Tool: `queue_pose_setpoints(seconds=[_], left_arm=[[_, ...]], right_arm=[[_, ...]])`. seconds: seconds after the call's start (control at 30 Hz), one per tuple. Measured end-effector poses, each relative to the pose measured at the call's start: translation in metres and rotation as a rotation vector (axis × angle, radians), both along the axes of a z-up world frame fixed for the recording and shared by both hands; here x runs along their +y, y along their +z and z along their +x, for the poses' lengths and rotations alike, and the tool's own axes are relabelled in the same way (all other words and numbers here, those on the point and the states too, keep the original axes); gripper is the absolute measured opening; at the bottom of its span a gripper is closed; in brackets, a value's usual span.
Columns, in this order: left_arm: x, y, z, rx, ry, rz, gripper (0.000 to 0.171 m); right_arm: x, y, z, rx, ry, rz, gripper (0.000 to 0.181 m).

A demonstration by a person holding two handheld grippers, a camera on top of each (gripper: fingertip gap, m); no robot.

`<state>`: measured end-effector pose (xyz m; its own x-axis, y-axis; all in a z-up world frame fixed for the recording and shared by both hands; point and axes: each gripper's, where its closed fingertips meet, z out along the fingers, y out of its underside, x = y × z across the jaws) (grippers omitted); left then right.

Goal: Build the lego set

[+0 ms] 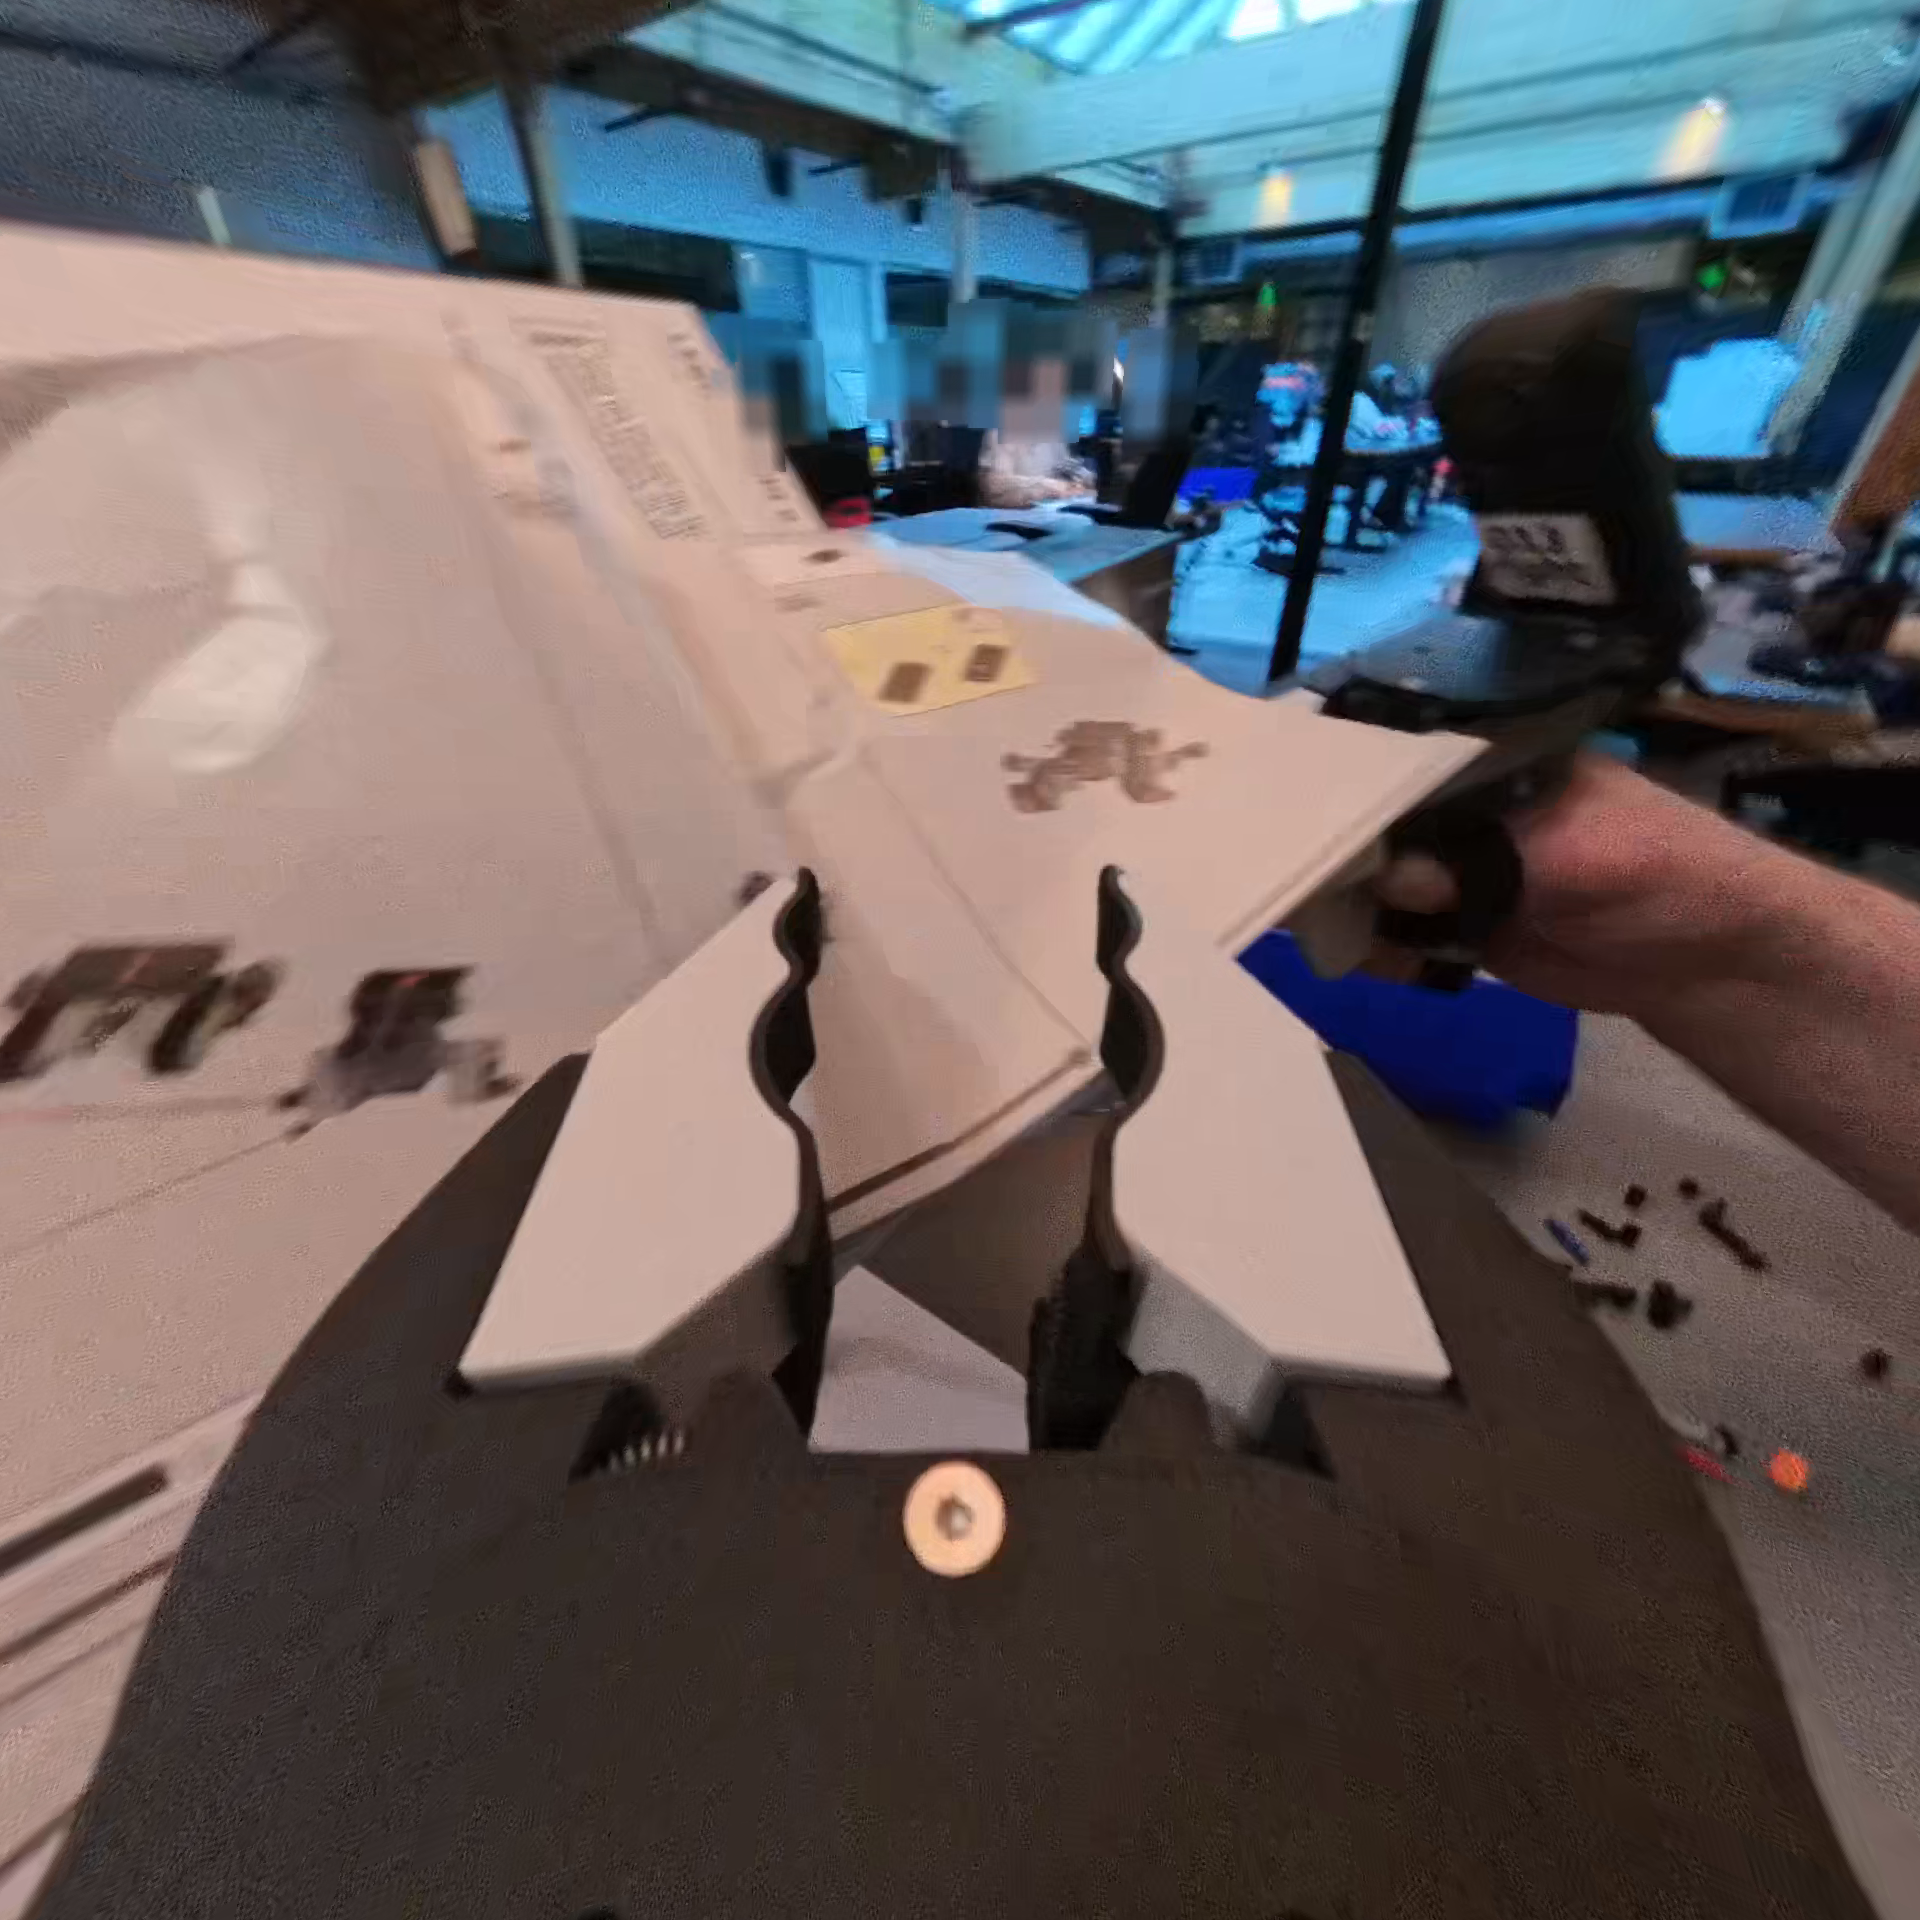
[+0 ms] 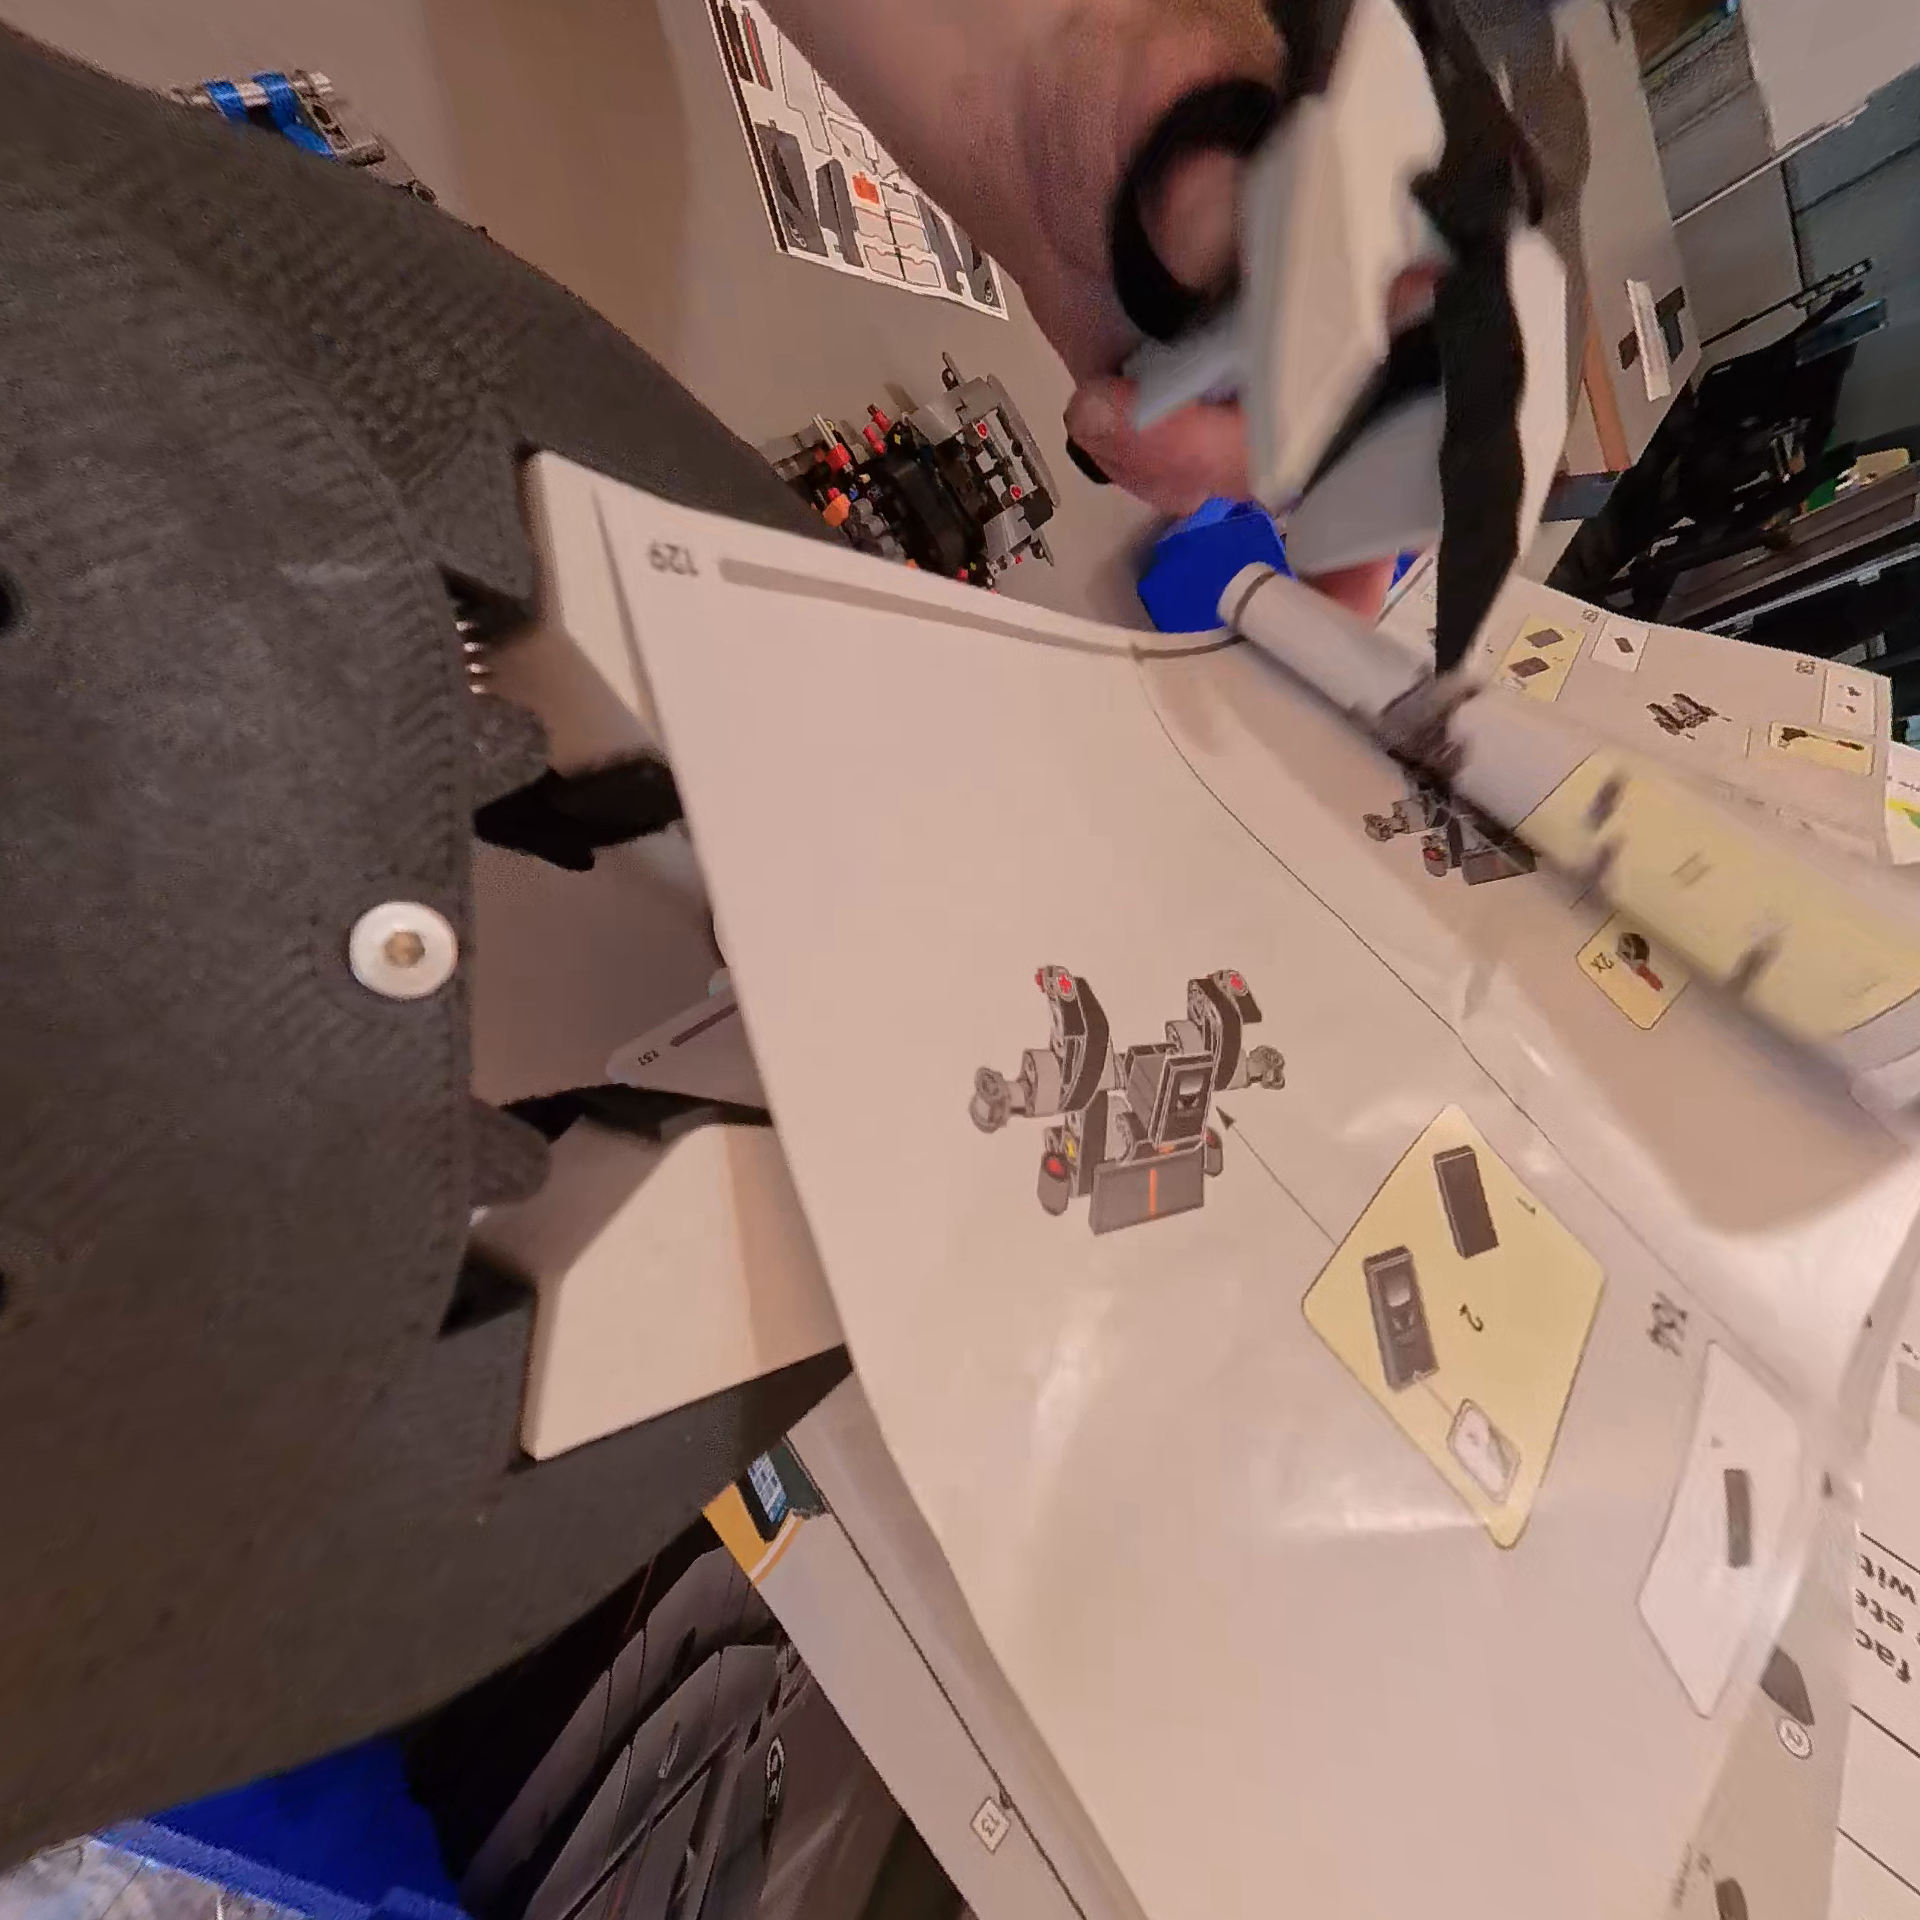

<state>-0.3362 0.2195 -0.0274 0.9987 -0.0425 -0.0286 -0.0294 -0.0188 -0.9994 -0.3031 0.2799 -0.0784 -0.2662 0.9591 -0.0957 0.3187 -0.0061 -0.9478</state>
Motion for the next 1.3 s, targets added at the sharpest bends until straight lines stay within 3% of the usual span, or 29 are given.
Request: queue_pose_setpoints(seconds=[0.03,0.1,0.17,0.23,0.3,0.37,0.47,0.57,0.67,0.77,1.03,1.2,1.3], left_arm=[[-0.001,0.000,0.020,0.137,-0.022,0.002,0.053],[-0.019,0.010,0.029,0.394,0.061,0.095,0.046],[-0.058,0.032,-0.010,0.451,0.318,0.222,0.044],[-0.108,0.030,-0.085,0.315,0.602,0.217,0.049],[-0.137,-0.010,-0.150,0.114,0.685,0.023,0.060],[-0.172,-0.040,-0.199,0.054,0.813,-0.104,0.070],[-0.171,-0.073,-0.221,-0.169,0.739,-0.164,0.078],[-0.162,-0.073,-0.222,-0.132,0.781,-0.168,0.080],[-0.155,-0.071,-0.221,-0.151,0.785,-0.154,0.080],[-0.150,-0.069,-0.216,-0.153,0.774,-0.137,0.068],[-0.128,-0.044,-0.190,-0.075,0.718,-0.075,0.001],[-0.076,0.008,-0.101,0.051,0.509,0.022,0.000],[-0.027,0.034,-0.001,0.163,0.201,0.086,0.006]], right_arm=[[0.000,0.000,0.000,-0.001,0.003,0.001,0.058],[-0.001,0.000,0.001,0.001,0.009,0.000,0.058],[-0.001,-0.002,0.002,-0.001,0.014,0.002,0.058],[-0.002,-0.002,0.002,-0.001,0.021,0.000,0.058],[-0.003,-0.003,0.002,0.001,0.024,0.000,0.058],[-0.005,-0.002,0.001,0.002,0.029,0.000,0.058],[-0.007,-0.004,-0.001,0.000,0.030,0.001,0.057],[-0.009,-0.004,-0.003,-0.002,0.028,-0.004,0.058],[-0.010,-0.004,-0.004,-0.006,0.029,0.006,0.058],[-0.009,-0.004,-0.004,-0.009,0.029,0.005,0.057],[-0.009,-0.004,-0.004,-0.004,0.032,-0.005,0.057],[-0.006,-0.008,-0.003,-0.014,0.029,-0.009,0.057],[-0.003,-0.009,-0.004,-0.016,0.024,-0.017,0.058]])
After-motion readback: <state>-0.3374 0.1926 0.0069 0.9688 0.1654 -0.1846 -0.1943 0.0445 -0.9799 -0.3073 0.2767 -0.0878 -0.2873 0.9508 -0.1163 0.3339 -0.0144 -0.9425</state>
